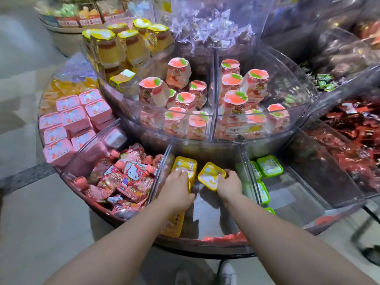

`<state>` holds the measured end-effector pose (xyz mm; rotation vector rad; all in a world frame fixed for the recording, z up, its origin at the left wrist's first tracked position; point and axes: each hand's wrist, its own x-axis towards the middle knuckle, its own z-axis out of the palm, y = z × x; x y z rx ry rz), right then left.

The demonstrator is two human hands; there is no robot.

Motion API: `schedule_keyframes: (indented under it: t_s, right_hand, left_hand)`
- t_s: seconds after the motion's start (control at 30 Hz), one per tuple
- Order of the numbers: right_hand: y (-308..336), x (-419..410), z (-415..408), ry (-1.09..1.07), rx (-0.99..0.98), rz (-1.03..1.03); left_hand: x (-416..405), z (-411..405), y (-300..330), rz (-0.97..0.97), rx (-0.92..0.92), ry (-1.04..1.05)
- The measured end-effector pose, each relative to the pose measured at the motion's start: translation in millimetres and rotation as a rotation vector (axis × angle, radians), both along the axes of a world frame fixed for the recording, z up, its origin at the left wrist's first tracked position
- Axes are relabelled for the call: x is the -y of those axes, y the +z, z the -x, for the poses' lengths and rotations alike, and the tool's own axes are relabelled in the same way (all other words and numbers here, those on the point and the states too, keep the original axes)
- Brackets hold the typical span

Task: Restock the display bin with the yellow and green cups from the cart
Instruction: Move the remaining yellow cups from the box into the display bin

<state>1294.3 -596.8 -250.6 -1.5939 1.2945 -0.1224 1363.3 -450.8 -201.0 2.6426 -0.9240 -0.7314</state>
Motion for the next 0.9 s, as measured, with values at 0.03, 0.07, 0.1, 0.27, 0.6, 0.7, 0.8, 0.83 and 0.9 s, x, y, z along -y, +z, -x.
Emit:
schedule_keyframes:
  t_s: [0.03,0.07,0.1,0.27,0.6,0.7,0.8,0.83,0.9]
  right_hand:
    - [-7,1,-1,0.014,-0.039,-0.003]
    - [-15,1,-4,0.031,-0.066,-0.011]
    - [-22,0,-6,0.041,-0.077,-0.024]
    - [-36,-8,-11,0.003,-0.028,-0.117]
    - [-32,-2,-21,0.201,-0.058,-0.212]
    - [-38,-1,-18,0.191,-0.039,-0.222]
    - [-20,-8,-6,0.269,-0.033,-0.192]
    - [-13,-12,-1,0.295,-0.052,-0.176]
    - [4,-16,8,0.373,-0.107,-0.121]
  left_hand:
    - [-1,-1,-6,-0.039,0.005,-0.029]
    - [-2,-1,-10,-0.066,0.017,-0.065]
    - [-3,-2,-13,-0.081,0.031,-0.095]
    - [-5,-5,-18,-0.069,0.057,-0.117]
    - [-4,-7,-22,-0.077,0.04,-0.111]
    - [-5,-7,-20,-0.073,0.044,-0.116]
    - [-6,-7,-14,-0.03,0.042,-0.093]
    - [-5,-7,-11,-0.015,0.039,-0.075]
    - [0,-7,-3,0.008,0.053,-0.043]
